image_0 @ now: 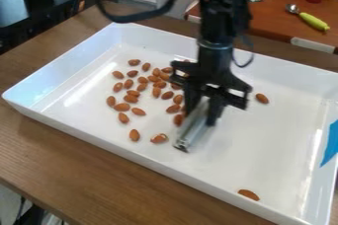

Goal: Sweep into pile

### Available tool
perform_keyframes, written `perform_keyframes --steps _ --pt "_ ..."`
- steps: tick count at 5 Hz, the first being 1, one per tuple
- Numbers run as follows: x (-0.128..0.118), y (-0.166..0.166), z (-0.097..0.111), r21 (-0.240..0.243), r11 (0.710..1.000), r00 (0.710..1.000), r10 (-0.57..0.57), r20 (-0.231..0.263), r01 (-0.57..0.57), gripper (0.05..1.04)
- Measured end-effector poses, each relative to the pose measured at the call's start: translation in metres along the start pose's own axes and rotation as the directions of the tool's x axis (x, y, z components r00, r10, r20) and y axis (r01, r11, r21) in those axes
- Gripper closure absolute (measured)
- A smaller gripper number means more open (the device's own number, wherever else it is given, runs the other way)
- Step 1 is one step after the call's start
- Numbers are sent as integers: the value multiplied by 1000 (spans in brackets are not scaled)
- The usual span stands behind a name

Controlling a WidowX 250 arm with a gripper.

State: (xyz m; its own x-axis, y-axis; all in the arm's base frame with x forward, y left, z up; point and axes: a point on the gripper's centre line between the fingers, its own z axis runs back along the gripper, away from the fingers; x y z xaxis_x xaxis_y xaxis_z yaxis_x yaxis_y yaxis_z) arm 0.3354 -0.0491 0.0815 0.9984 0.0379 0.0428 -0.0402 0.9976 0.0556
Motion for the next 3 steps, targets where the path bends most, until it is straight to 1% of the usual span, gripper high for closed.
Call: perform_keyframes --steps 1,2,3 --pt "-5 22 -2 32 999 1000 2 0 -2 708" --pt "-4 41 -3 92 996 1000 2 17 -4 708" --pt "-5 67 -3 138 990 1000 -1 -2 1 708"
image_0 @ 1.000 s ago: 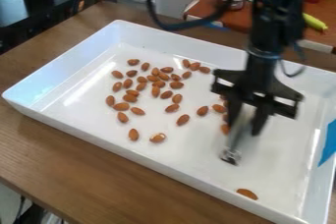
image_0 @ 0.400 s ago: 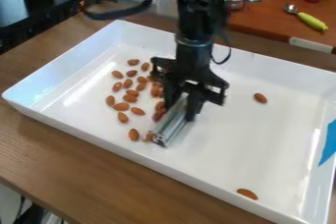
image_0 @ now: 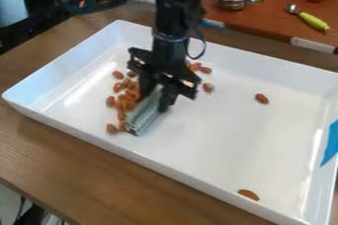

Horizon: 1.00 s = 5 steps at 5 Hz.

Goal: Sweep into pile

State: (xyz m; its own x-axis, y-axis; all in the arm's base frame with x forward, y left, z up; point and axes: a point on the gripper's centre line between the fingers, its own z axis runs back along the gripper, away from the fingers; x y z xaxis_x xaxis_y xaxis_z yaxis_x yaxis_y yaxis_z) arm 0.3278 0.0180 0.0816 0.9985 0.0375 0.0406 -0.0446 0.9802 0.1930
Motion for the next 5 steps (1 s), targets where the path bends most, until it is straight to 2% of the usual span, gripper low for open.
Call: perform_keyframes --steps 1,2,3,4,5 --pt "-1 19 -2 48 999 1000 12 -12 -11 708" --pt "-2 40 -3 124 991 999 48 -12 -47 708" --pt "-7 60 -4 175 981 996 86 -33 -79 708" --pt "-8 62 30 44 997 996 64 58 -67 708" --pt "-13 45 79 -157 983 976 122 180 -94 708"
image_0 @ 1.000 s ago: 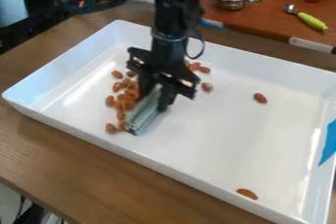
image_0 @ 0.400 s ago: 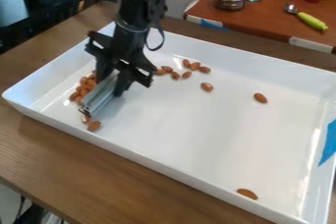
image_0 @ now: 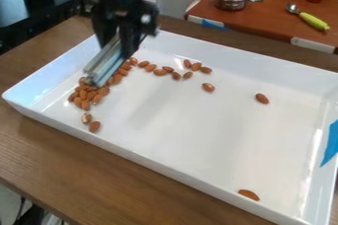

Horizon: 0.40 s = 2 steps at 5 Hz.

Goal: Sweep into pile

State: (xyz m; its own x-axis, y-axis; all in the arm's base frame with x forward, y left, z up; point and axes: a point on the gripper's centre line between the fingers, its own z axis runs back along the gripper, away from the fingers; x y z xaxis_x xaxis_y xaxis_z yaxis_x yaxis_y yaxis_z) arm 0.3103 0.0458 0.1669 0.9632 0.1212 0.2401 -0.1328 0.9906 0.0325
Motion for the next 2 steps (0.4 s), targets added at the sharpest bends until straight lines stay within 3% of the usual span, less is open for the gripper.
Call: perform_keyframes --steps 1,2 --pt "16 -40 25 -66 997 997 38 64 -34 708" --pt "30 -97 25 -29 999 999 19 47 -18 708"
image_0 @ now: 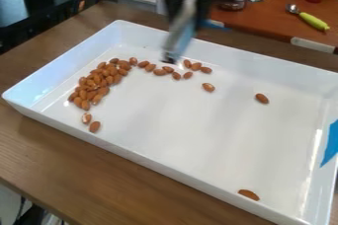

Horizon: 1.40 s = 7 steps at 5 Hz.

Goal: Sweep into pile

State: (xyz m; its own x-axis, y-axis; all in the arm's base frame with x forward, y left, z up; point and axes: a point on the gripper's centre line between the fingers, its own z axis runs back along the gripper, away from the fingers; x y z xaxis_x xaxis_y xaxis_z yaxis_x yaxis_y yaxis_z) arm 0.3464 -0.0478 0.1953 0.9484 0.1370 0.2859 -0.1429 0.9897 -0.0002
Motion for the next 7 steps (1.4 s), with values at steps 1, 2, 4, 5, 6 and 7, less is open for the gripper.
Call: perform_keyframes --steps 1,2,4,5,6,7 --pt "11 -55 -17 71 997 998 -5 -69 10 708" --pt "11 -104 -34 95 995 991 -21 -132 34 708" --pt "13 -122 -57 159 987 994 -12 -108 29 708" --pt "-2 -124 -78 204 977 994 -35 -104 56 708" --pt "-2 -128 -84 214 976 998 -35 -60 47 708" --pt "-5 -129 -97 223 974 996 -27 -81 44 708"
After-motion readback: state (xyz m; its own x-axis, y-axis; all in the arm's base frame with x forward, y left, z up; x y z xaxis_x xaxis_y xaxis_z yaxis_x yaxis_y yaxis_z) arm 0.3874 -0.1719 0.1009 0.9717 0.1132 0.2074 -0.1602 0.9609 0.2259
